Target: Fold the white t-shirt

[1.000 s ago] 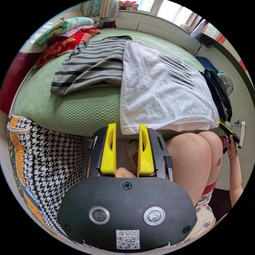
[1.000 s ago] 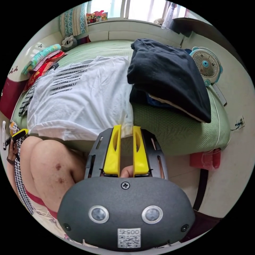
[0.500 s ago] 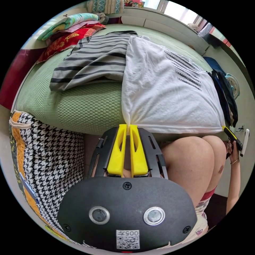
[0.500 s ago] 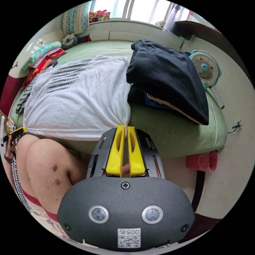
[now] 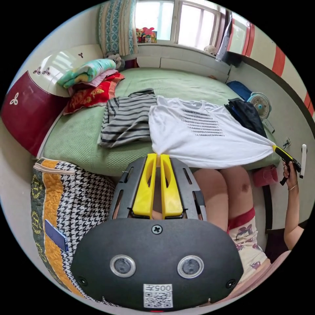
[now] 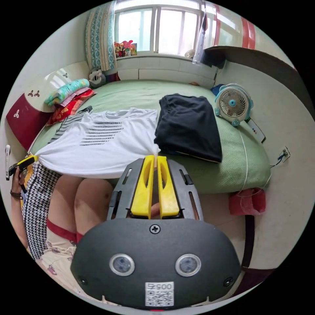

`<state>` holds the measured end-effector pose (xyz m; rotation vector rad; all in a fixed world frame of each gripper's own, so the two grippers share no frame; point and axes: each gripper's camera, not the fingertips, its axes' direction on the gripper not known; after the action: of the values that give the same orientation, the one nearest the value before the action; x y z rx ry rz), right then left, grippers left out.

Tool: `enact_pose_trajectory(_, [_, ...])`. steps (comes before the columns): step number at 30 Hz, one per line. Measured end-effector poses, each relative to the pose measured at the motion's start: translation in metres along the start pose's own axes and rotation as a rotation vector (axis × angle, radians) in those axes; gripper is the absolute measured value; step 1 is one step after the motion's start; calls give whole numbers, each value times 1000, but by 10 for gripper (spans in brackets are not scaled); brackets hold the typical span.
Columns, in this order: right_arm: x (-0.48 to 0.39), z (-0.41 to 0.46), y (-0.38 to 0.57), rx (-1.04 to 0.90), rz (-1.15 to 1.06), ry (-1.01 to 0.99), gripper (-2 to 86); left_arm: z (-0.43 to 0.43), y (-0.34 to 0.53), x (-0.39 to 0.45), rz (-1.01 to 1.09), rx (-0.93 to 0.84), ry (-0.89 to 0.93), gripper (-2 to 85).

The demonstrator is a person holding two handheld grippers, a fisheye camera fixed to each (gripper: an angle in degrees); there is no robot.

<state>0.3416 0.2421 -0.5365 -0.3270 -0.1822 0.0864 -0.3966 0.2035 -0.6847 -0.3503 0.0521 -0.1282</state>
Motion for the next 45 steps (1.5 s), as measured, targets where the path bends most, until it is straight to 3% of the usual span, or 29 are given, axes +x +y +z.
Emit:
enact_pose_trajectory(8, [17, -121, 51, 44, 88, -52, -15, -114, 49, -10, -70, 64, 62, 18])
enact_pose_trajectory(22, [12, -223, 90, 119, 73, -39, -15, -219, 77, -31, -112, 222, 72, 15])
enact_pose_trajectory(31, [19, -190, 79, -1, 119, -70, -15, -172, 49, -40, -133, 59, 65, 16])
enact_pose_trajectory(45, [20, -109, -3, -43, 134, -16, -14, -79, -77, -47, -74, 14, 37, 18])
